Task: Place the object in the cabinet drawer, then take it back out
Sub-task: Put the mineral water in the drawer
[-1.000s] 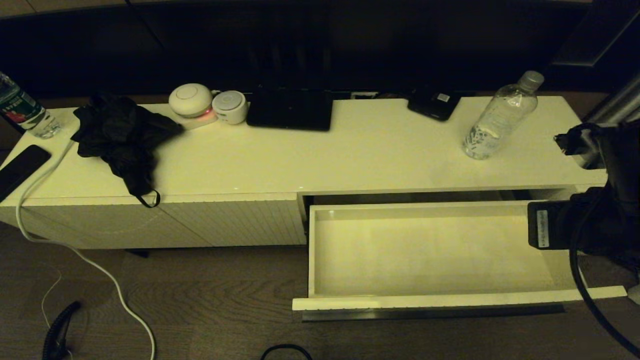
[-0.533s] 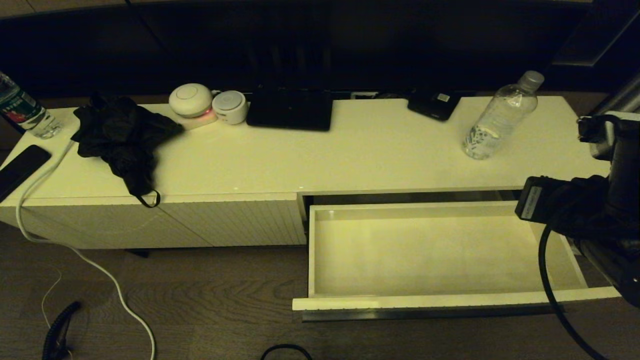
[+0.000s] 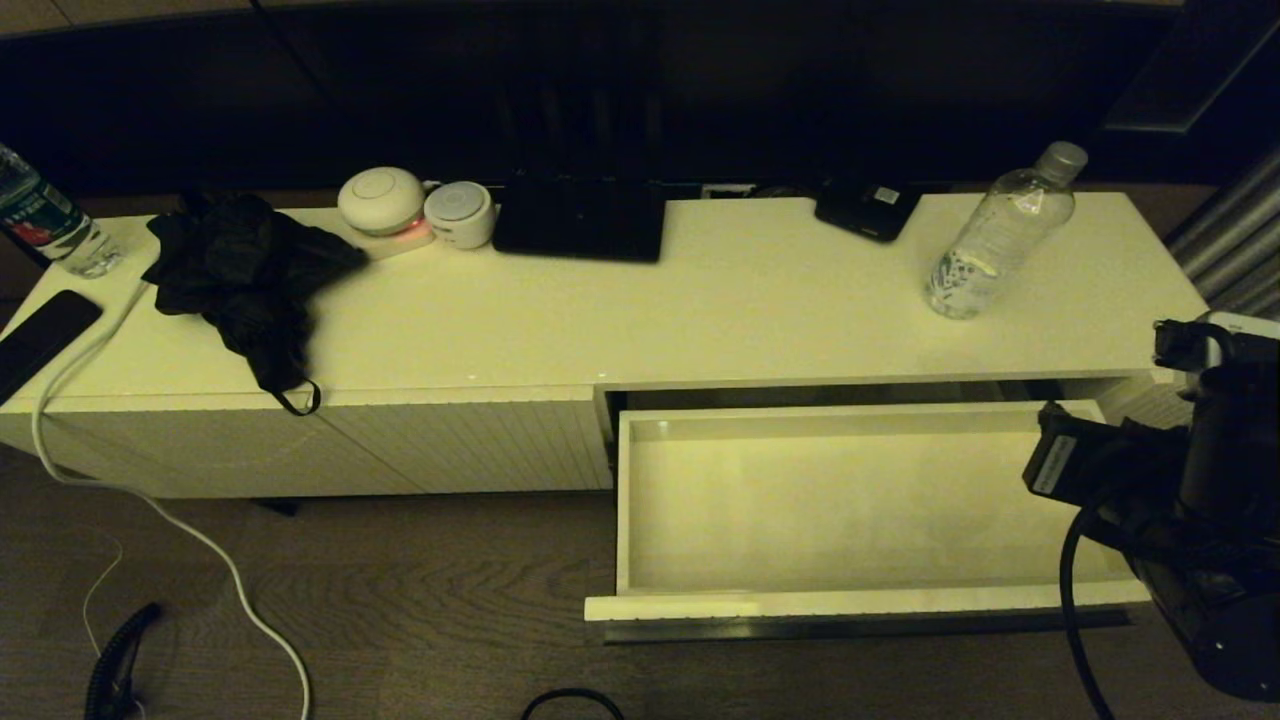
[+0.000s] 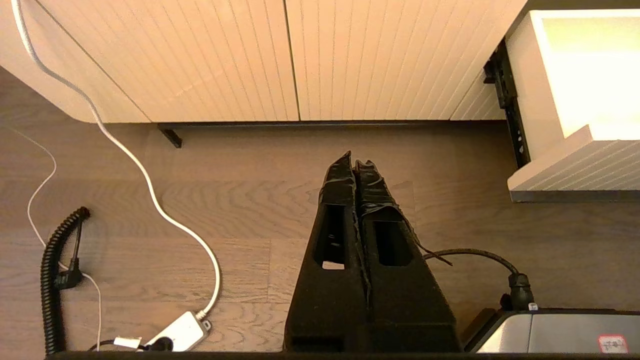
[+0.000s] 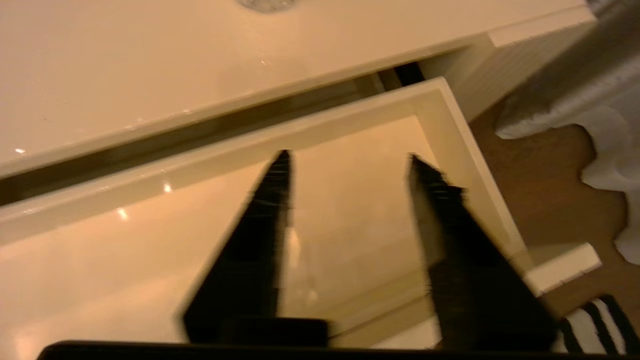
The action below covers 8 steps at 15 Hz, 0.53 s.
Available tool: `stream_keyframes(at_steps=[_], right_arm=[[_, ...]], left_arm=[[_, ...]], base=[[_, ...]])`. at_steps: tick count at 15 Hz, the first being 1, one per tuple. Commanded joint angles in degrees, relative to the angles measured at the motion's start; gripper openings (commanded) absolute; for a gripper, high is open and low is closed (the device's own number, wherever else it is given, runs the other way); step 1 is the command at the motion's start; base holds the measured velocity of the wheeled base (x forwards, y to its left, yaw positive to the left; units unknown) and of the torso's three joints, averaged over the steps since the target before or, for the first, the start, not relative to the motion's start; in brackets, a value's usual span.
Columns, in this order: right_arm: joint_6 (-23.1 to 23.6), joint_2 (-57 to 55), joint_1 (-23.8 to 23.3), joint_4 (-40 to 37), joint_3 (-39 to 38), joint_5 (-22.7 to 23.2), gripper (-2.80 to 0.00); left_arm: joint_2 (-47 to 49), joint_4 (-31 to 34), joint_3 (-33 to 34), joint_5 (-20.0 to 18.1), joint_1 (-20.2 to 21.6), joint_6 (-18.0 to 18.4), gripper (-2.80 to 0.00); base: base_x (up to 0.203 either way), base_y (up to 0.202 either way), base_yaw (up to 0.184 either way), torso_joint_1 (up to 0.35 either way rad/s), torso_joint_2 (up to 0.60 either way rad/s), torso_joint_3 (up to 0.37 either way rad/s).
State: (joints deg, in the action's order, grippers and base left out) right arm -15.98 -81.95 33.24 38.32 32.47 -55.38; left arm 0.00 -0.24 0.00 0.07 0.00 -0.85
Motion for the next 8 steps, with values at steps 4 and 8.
stream_keyframes(at_steps=[4, 8], right_arm=[[-0.27, 0.17, 2.05, 3.21, -2.55, -2.64, 0.0], [3.16, -2.2, -2.33, 8.99, 1.39, -1.55, 0.0]], left_arm=[[-0.09, -0.02, 0.08, 0.01, 0.0, -0.03, -2.8], [-0.09, -0.02, 0.09, 0.01, 0.0, -0.03, -2.8]], base=[[0.0, 0.0, 0.0, 0.0, 0.0, 0.0], [0.0, 0.0, 0.0, 0.0, 0.0, 0.0]])
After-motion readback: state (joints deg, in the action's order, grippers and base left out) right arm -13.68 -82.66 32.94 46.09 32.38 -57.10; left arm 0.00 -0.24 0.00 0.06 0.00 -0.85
